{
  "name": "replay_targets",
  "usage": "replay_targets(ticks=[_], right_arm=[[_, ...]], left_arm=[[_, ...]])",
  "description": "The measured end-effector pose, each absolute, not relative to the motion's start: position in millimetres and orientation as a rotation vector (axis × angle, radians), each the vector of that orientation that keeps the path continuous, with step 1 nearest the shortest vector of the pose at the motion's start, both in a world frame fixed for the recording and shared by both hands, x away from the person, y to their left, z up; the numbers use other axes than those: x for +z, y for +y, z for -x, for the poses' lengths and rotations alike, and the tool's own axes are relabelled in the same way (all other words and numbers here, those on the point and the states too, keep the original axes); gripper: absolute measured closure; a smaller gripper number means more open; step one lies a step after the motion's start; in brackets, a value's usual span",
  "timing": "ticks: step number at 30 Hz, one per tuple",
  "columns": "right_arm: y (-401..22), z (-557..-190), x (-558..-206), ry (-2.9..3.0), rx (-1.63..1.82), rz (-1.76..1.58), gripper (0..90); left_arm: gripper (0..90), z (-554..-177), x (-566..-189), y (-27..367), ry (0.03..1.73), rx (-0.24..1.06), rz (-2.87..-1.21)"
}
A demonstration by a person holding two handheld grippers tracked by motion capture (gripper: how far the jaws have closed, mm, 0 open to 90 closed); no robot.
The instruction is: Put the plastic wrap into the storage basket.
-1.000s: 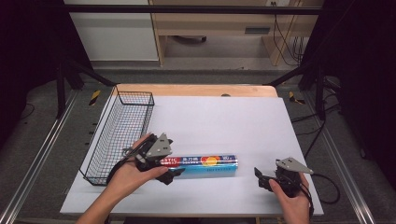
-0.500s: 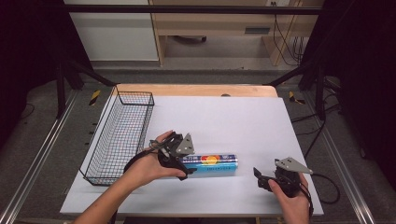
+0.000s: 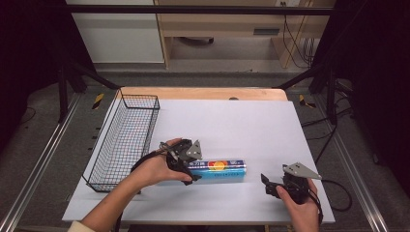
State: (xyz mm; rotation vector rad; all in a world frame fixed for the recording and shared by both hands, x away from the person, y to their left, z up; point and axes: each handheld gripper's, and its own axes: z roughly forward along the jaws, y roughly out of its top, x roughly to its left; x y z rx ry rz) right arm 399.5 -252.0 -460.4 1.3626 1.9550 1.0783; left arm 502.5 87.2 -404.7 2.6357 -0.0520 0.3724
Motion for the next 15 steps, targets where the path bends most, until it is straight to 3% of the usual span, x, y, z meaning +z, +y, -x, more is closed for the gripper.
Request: replay_targets(ticks=[15], right_arm=[[-249,-400,-462,1.981,1.07,-1.345,12.2]], left_arm=[[10.9,-515,-431,72,-0.085,0.259,-2.72]])
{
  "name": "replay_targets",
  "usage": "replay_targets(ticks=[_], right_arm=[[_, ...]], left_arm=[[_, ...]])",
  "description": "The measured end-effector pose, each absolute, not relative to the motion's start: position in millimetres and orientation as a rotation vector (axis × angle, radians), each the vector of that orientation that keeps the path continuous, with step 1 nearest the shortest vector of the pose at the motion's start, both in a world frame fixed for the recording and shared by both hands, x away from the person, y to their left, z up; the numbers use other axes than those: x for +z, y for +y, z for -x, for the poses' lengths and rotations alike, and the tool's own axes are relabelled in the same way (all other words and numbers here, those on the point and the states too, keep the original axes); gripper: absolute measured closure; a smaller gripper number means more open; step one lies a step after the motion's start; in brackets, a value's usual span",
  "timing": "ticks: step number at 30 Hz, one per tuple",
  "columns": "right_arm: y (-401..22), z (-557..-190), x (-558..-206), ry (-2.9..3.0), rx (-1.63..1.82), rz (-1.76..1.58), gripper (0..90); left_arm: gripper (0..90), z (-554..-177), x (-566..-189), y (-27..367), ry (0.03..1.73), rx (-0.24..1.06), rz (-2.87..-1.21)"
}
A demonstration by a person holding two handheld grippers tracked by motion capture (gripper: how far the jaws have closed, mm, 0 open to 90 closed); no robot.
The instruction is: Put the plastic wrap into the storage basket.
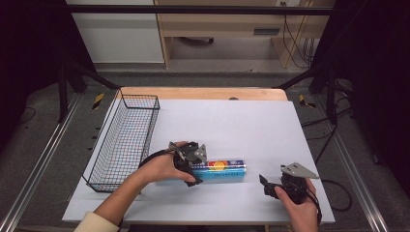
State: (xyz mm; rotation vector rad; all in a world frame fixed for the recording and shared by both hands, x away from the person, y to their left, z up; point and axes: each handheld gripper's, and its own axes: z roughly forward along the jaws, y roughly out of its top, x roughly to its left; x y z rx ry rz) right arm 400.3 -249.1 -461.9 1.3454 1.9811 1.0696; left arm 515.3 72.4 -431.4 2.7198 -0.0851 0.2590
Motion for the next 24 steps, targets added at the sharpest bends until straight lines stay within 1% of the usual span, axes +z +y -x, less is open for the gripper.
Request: replay_targets(ticks=[10,12,19,22,24], right_arm=[[-249,-401,-463,1.988,1.066,-1.342,12.1],[-248,-401,-463,1.989,1.065,-1.342,12.1],[-248,-401,-463,1.993,1.065,-1.344,12.1],[-248,-401,-463,1.993,1.064,-1.339,12.1],[-248,-401,-463,1.995,1.064,-1.34,12.0]], left_arm=[[10.8,-516,-438,65,-0.124,0.236,-2.76],[12.0,-515,-440,64,-0.136,0.226,-2.771],[12.9,-515,-445,62,-0.122,0.233,-2.793],[14.5,-515,-446,61,-0.117,0.245,-2.793],[19.5,-516,-447,60,-0.128,0.232,-2.793]])
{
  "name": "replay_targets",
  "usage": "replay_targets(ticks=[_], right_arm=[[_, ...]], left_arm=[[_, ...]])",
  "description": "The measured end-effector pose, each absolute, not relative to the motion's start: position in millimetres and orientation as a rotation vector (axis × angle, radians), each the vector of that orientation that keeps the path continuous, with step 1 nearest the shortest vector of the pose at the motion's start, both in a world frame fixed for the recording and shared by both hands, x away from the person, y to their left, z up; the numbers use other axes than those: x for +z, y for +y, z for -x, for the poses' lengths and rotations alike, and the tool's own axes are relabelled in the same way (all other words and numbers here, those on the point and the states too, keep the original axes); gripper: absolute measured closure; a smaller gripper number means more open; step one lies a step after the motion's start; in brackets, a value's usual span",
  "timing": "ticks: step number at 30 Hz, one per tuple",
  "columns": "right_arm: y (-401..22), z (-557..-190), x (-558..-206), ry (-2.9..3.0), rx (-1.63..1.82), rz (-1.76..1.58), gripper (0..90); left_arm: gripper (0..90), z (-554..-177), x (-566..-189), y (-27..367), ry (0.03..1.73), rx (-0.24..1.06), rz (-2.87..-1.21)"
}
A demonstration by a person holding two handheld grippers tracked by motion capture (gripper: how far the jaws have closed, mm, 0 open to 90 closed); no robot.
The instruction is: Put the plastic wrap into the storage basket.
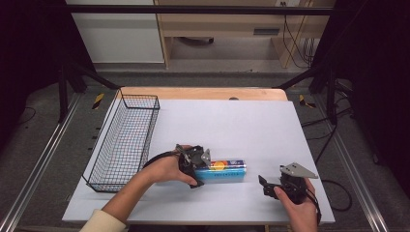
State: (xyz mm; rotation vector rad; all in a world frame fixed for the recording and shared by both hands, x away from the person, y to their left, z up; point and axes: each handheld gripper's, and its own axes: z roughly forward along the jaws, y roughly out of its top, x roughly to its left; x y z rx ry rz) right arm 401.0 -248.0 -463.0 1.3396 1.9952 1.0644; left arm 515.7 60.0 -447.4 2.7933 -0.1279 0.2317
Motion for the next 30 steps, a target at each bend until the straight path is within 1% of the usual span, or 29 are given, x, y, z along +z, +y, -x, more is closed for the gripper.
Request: replay_targets(ticks=[6,11,13,23,30], right_arm=[[-248.1,-400.8,-462.8,1.993,1.067,-1.346,12.0],[-247.8,-401.1,-462.9,1.997,1.066,-1.339,12.0],[-247.5,-401.0,-462.8,1.997,1.066,-1.342,12.0],[-248.7,-400.4,-461.6,1.988,1.073,-1.353,12.3],[-249.7,-400.7,-461.1,1.983,1.075,-1.347,12.3]], left_arm=[[26.6,-516.6,-448.1,59.2,-0.13,0.236,-2.791],[28.0,-517.3,-448.2,57.4,-0.129,0.232,-2.8],[30.5,-517.1,-447.3,55.9,-0.137,0.232,-2.81],[31.6,-513.8,-445.9,54.7,-0.151,0.25,-2.821],[31.7,-509.0,-440.0,55.8,-0.147,0.261,-2.798]])
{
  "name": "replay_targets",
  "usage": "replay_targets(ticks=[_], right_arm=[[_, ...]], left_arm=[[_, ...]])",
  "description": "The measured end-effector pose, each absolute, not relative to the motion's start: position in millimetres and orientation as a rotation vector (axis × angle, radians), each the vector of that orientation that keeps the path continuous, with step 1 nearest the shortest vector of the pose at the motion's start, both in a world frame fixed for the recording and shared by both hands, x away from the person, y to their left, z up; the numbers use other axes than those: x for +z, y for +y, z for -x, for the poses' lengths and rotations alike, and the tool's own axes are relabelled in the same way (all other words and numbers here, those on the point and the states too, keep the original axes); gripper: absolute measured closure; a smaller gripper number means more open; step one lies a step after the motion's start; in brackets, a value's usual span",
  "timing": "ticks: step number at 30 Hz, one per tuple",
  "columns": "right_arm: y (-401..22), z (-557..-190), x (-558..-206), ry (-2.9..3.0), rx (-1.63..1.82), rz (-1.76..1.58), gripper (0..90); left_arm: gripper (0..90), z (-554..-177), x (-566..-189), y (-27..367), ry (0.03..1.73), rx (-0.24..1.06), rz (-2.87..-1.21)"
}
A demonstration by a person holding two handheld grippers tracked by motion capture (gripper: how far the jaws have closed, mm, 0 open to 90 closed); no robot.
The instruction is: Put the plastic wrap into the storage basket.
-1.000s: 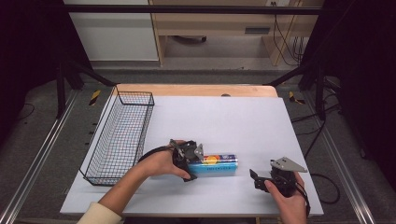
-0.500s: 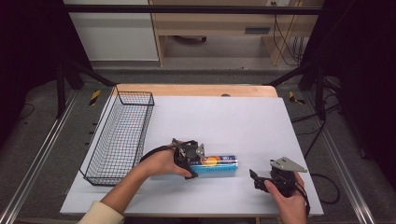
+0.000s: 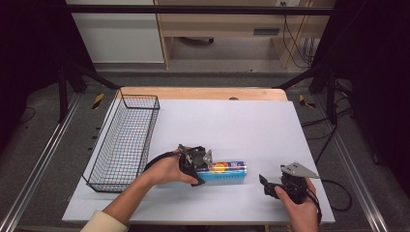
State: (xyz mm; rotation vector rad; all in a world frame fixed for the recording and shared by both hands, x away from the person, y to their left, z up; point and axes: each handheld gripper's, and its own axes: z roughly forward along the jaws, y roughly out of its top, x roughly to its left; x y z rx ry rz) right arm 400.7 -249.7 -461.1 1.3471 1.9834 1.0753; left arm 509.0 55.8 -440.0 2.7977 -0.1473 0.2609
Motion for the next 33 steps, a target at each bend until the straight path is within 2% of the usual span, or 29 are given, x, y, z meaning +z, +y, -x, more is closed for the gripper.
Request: replay_targets(ticks=[25,33], right_arm=[[-253,-399,-459,1.968,1.112,-1.369,12.4],[-250,-397,-456,1.956,1.121,-1.341,12.0]], left_arm=[[31.8,-477,-358,61,-0.063,0.418,-2.7],[31.8,-478,-324,78,0.005,0.556,-2.7]])
